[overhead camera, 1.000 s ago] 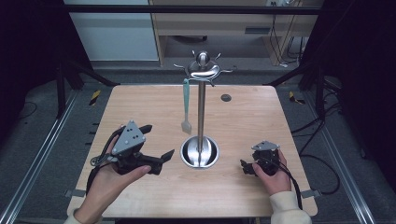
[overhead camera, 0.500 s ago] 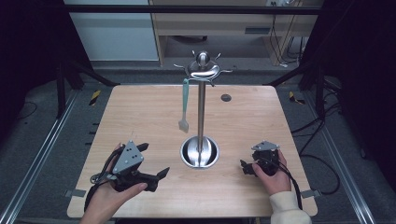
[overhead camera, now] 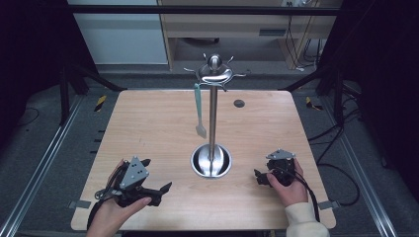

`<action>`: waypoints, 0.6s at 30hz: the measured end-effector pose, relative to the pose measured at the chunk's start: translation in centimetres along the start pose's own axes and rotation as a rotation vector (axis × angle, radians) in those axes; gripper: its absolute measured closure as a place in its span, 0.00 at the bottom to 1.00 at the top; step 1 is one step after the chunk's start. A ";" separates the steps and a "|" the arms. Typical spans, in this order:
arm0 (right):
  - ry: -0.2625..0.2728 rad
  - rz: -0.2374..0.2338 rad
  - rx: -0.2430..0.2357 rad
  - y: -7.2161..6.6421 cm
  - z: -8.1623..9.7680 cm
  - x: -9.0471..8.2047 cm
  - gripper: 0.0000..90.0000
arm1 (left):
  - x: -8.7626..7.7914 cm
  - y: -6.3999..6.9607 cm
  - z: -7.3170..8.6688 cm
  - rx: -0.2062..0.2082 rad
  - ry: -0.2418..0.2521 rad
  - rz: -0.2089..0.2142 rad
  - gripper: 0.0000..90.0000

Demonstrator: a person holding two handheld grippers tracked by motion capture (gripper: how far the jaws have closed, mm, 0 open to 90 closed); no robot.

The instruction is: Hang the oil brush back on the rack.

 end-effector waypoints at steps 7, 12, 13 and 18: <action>-0.001 0.000 -0.001 0.0 0.0 0.0 0.09 | 1.0 -1.2 2.4 -0.004 -0.043 -0.031 0.05; -0.001 0.000 -0.003 0.0 0.0 0.0 0.09 | 1.6 -2.7 4.4 -0.031 -0.077 -0.056 0.05; -0.002 0.001 0.000 0.0 0.1 0.0 0.09 | 1.7 -3.0 4.7 -0.036 -0.082 -0.064 0.05; -0.005 0.001 0.000 0.0 0.1 0.1 0.09 | 2.0 -5.0 6.1 -0.052 -0.107 -0.104 0.06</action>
Point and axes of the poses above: each handheld gripper's, and its own axes: x roughly forward along the jaws, z roughly out of its underside, y roughly to its right, the point moved 9 cm from there along x, roughly forward along the jaws, and after that the axes turned 8 degrees about -x, right-handed, at the moved point
